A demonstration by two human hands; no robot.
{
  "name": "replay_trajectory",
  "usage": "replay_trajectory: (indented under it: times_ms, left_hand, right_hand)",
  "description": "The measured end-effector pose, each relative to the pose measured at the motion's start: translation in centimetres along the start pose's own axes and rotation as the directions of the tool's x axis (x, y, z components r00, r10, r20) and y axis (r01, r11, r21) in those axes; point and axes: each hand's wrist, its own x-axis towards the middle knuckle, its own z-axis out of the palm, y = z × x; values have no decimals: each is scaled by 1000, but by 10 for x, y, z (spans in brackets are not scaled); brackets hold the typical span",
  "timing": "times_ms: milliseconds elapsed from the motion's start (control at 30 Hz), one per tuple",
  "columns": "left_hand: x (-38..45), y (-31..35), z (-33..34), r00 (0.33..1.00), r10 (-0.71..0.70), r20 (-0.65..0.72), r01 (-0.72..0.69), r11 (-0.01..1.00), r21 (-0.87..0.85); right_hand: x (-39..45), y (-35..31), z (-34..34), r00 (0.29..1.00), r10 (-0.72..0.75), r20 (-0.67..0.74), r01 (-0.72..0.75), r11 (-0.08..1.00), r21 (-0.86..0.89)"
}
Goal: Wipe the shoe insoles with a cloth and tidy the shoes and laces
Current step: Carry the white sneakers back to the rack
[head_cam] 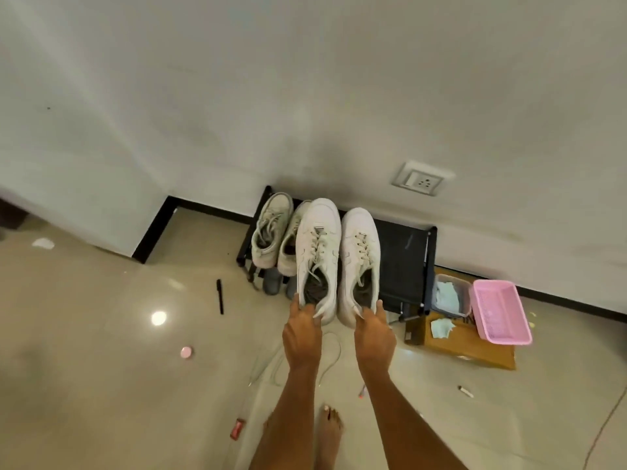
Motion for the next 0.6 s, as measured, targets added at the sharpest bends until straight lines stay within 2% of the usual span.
replay_trajectory:
  times_ms: [233,400,600]
  left_hand:
    - [69,20,64,990,126,57,-131,988,81]
    - [104,19,87,991,108,75,-121,971,206]
    - [129,18,94,988,113,104,-136,956,260]
  right_hand:
    - [71,33,31,992,120,-30,-119,992,49]
    - [103,31,54,987,158,1,-158,987,40]
    - [117,22,71,987,162,6,-162,985,52]
